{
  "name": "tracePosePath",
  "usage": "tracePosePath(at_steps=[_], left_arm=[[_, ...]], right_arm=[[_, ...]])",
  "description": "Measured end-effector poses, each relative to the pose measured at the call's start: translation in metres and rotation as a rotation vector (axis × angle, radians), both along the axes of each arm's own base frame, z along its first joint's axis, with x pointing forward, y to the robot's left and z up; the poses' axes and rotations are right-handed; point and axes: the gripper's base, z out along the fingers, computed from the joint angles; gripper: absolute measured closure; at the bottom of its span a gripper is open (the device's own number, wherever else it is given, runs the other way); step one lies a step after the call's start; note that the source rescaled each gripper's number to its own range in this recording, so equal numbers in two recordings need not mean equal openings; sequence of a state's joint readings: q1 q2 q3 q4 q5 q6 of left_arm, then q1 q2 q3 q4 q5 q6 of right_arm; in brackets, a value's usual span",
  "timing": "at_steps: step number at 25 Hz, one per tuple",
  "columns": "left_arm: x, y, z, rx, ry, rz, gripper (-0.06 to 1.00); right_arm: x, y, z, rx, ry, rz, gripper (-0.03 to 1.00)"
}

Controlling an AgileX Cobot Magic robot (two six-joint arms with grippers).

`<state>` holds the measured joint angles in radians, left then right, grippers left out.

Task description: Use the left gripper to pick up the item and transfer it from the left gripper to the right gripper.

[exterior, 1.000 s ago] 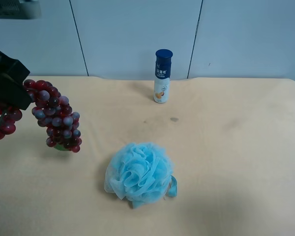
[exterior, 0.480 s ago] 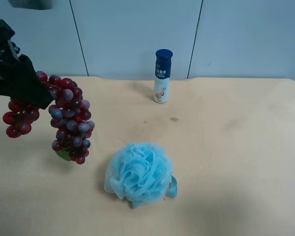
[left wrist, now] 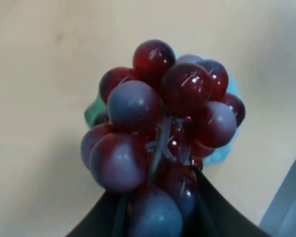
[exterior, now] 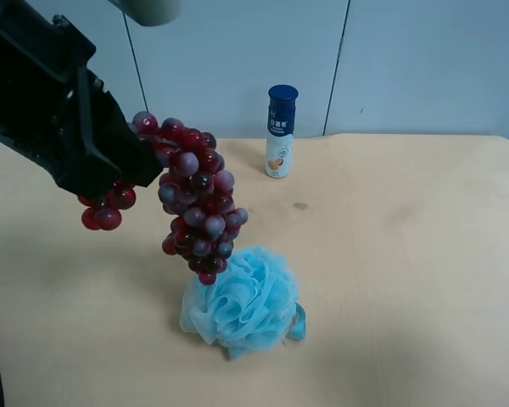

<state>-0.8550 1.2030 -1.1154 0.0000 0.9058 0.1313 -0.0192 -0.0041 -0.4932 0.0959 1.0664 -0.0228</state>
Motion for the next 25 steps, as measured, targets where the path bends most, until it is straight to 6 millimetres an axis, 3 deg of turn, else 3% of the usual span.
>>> tracePosePath(at_steps=[13, 25], left_arm=[[0.001, -0.009, 0.006, -0.016, -0.130, -0.109, 0.94], [0.001, -0.009, 0.024, -0.009, -0.191, -0.162, 0.94]], right_arm=[[0.000, 0.000, 0.000, 0.000, 0.000, 0.000, -0.03], [0.000, 0.000, 0.000, 0.000, 0.000, 0.000, -0.03]])
